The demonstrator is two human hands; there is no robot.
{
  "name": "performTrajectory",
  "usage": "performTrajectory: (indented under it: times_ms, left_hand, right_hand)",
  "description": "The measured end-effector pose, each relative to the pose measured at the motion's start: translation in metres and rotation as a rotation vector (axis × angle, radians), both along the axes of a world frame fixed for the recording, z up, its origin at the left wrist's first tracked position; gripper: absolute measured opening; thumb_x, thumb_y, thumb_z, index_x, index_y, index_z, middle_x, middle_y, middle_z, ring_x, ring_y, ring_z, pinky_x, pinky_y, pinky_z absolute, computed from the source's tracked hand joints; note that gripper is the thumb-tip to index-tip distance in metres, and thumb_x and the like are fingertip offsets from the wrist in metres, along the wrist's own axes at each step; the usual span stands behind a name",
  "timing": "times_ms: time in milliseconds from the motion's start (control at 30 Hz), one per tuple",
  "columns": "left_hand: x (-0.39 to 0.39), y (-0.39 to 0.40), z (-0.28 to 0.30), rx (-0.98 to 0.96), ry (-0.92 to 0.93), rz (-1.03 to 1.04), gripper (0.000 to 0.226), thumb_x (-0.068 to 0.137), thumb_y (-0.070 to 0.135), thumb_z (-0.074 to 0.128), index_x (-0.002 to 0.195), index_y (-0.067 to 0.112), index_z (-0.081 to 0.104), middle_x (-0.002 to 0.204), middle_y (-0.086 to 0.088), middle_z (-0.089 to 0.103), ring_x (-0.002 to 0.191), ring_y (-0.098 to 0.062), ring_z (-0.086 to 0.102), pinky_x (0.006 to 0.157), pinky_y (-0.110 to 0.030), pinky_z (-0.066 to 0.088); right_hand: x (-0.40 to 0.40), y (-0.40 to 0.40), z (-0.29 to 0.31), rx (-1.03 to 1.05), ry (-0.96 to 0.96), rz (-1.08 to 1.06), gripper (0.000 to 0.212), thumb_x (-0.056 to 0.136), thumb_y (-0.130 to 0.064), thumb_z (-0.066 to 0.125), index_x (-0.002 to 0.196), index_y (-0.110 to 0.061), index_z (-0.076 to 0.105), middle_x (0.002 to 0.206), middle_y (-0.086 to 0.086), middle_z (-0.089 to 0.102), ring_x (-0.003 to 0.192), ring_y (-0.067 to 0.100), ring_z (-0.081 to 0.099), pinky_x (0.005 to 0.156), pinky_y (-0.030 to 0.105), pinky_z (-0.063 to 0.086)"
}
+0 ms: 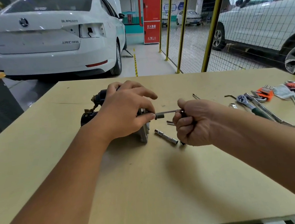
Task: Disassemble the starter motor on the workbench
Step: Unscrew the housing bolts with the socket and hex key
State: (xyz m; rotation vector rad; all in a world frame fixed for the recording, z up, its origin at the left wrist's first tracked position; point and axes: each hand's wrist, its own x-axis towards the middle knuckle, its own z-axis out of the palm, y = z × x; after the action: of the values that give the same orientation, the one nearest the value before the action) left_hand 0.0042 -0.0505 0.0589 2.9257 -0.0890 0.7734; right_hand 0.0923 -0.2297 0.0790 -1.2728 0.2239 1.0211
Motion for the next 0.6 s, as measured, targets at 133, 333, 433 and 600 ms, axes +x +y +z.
performTrajectory:
  times_ms: [133, 333, 433, 600]
  left_hand:
    - [0.0, -0.003, 0.0, 0.015, -0.004, -0.001, 0.007, 0.091, 0.046, 0.073, 0.092, 0.041, 0.077, 0.128, 0.029, 0.063, 0.135, -0.01, 0.043, 0.108, -0.049, 0.021]
    - [-0.011, 0.014, 0.006, -0.049, 0.067, 0.185, 0.096, 0.048, 0.093, 0.061, 0.136, 0.059, 0.046, 0.156, 0.023, 0.038, 0.148, -0.014, 0.024, 0.105, -0.054, 0.026]
    - [-0.012, 0.026, 0.008, 0.004, 0.2, 0.254, 0.129, 0.03, 0.094, 0.063, 0.147, 0.056, 0.027, 0.155, 0.021, 0.033, 0.142, -0.016, 0.029, 0.096, -0.048, 0.029]
    - [-0.01, 0.031, 0.004, 0.008, 0.181, 0.231, 0.122, 0.034, 0.086, 0.067, 0.145, 0.049, 0.03, 0.144, 0.02, 0.039, 0.13, -0.016, 0.035, 0.089, -0.042, 0.027]
  right_hand:
    - [0.005, 0.0, -0.001, 0.021, 0.017, 0.019, 0.043, 0.108, -0.035, 0.038, 0.071, -0.014, 0.043, 0.05, -0.001, 0.043, 0.026, 0.005, 0.026, 0.026, 0.015, 0.02]
    - [0.009, -0.001, -0.01, 0.062, 0.001, 0.046, 0.036, 0.104, -0.022, 0.037, 0.069, -0.016, 0.043, 0.051, -0.003, 0.04, 0.028, 0.005, 0.026, 0.027, 0.015, 0.021]
    - [0.007, 0.0, -0.015, 0.073, -0.064, 0.028, 0.036, 0.104, -0.024, 0.037, 0.069, -0.017, 0.043, 0.051, -0.004, 0.039, 0.029, 0.006, 0.026, 0.028, 0.017, 0.021]
    - [0.011, -0.004, -0.032, 0.042, -0.555, 0.118, 0.039, 0.107, -0.031, 0.043, 0.073, -0.011, 0.047, 0.053, 0.004, 0.045, 0.037, 0.014, 0.028, 0.04, 0.023, 0.023]
